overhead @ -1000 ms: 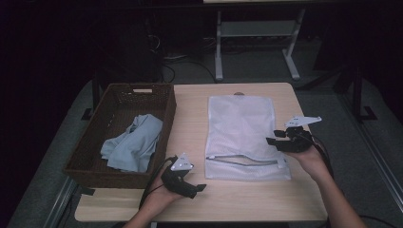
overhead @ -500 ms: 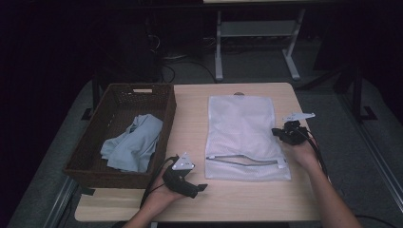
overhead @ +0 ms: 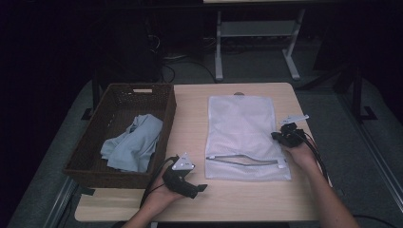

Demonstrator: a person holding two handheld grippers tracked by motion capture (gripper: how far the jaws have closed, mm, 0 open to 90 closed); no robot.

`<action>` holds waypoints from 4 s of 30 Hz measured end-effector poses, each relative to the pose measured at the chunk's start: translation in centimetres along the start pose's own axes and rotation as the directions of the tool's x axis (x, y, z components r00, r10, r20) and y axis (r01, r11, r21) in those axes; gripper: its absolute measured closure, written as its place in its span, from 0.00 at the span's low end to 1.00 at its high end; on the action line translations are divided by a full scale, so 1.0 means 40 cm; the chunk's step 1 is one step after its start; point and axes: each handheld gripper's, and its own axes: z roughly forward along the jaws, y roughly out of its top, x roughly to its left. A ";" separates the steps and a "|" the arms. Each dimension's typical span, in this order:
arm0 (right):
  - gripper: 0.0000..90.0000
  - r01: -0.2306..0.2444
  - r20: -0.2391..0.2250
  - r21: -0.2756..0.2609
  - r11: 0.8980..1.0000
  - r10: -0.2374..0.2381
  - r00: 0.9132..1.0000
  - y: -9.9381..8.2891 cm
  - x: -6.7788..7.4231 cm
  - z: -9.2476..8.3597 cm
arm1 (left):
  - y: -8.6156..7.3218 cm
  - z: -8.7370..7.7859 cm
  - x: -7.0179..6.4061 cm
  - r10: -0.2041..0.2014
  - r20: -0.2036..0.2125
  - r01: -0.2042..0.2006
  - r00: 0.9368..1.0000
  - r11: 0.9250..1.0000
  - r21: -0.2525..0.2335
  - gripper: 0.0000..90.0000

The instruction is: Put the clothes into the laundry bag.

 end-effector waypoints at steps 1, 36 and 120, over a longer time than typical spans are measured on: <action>0.99 -0.004 0.004 0.002 1.000 0.004 1.000 -0.003 -0.006 -0.003 | 0.000 0.000 0.000 0.001 0.001 -0.001 1.000 1.000 0.001 0.15; 0.99 -0.090 0.071 0.110 0.990 0.083 0.994 -0.087 -0.086 -0.107 | 0.000 0.000 0.000 -0.003 -0.003 0.003 1.000 1.000 -0.001 0.15; 0.34 0.136 -0.283 -0.122 0.983 -0.166 0.945 -0.162 0.270 -0.227 | 0.073 -0.070 -0.019 -0.014 0.047 0.013 0.999 0.999 0.038 0.16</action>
